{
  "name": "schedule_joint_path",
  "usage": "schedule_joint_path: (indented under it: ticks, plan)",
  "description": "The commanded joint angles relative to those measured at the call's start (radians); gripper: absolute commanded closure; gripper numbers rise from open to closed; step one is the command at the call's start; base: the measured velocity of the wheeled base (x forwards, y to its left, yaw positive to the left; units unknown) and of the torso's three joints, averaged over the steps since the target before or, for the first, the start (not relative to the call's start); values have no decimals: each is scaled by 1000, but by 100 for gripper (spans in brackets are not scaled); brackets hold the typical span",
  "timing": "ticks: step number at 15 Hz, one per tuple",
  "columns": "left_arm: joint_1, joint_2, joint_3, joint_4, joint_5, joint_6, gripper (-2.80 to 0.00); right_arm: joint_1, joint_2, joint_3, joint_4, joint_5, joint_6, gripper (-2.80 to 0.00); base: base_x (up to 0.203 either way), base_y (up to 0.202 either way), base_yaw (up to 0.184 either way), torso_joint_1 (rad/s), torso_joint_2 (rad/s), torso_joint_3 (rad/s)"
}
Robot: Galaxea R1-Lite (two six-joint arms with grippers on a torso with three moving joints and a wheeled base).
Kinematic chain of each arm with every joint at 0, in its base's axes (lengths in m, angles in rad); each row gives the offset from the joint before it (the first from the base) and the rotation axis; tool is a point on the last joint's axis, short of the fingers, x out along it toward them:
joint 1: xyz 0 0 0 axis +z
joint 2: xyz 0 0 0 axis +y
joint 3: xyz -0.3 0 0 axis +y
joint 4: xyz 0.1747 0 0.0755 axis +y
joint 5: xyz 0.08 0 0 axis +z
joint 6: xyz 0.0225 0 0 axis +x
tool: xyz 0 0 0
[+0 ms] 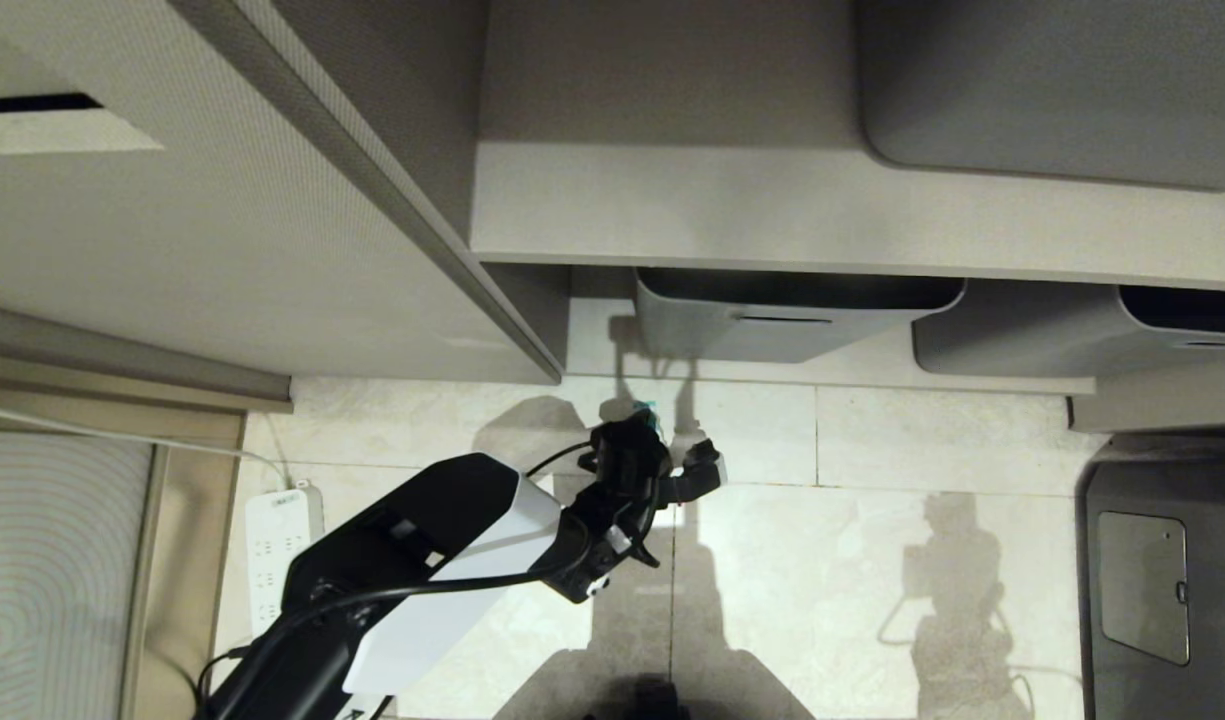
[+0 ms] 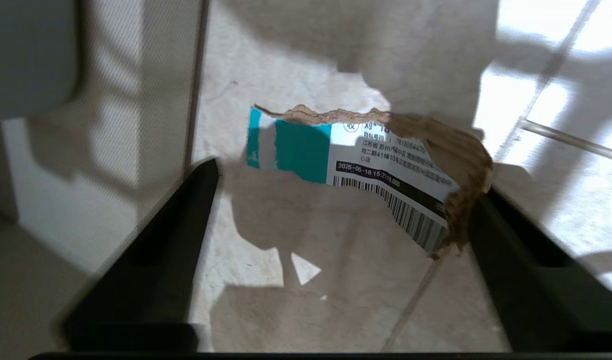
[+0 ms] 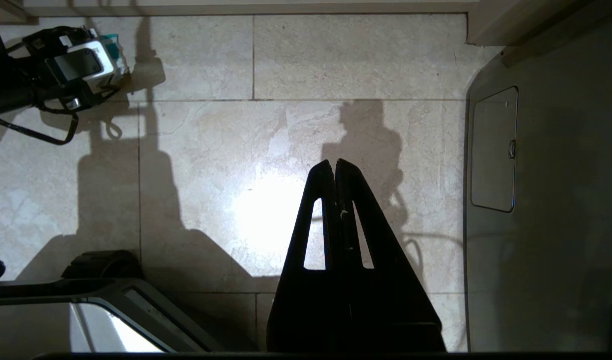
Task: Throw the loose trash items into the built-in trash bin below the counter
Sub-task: Pick up the garbage
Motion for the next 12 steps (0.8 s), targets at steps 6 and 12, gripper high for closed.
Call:
schedule_joint_path:
  ticks: [6, 12]
  plan:
    - [0, 5, 2, -16, 3, 6, 0, 0, 1, 2, -1, 0, 0, 0, 0, 0, 0, 0, 0, 0]
    - [-1, -12, 21, -16, 1, 5, 0, 0, 0, 2, -1, 0, 0, 0, 0, 0, 0, 0, 0, 0]
